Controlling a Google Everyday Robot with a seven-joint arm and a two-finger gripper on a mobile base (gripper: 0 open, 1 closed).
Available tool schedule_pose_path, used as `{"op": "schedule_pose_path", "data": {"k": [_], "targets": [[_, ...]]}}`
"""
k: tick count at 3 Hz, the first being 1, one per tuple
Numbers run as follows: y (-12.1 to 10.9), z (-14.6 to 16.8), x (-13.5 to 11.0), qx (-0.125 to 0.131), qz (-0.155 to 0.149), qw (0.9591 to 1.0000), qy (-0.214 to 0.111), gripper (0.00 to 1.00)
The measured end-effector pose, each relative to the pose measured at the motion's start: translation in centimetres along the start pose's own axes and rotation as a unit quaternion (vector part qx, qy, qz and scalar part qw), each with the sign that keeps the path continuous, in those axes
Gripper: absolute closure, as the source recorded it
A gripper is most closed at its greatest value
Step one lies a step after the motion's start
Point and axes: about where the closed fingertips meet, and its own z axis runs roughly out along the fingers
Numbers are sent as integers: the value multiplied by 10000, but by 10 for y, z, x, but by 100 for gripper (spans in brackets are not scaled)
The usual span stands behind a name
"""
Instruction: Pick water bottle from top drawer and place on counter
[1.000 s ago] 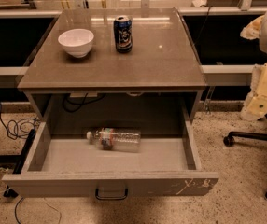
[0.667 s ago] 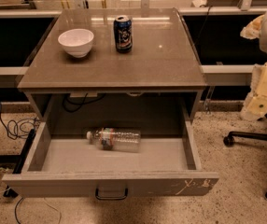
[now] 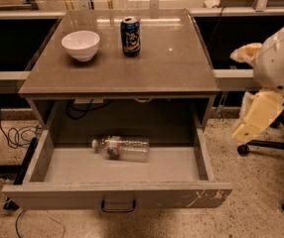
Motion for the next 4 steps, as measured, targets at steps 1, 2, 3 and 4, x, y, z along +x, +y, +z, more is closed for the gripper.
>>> {"op": "schedule_pose_path", "data": {"k": [1,2,3,4], "targets": [[6,21,-5,109,366,9978,-548,0],[6,32,-3,137,637,9955,-687,0],[7,36,-7,163,656,9951,-724,0],[22,76,-27,-35,614,9937,-937,0]]}}
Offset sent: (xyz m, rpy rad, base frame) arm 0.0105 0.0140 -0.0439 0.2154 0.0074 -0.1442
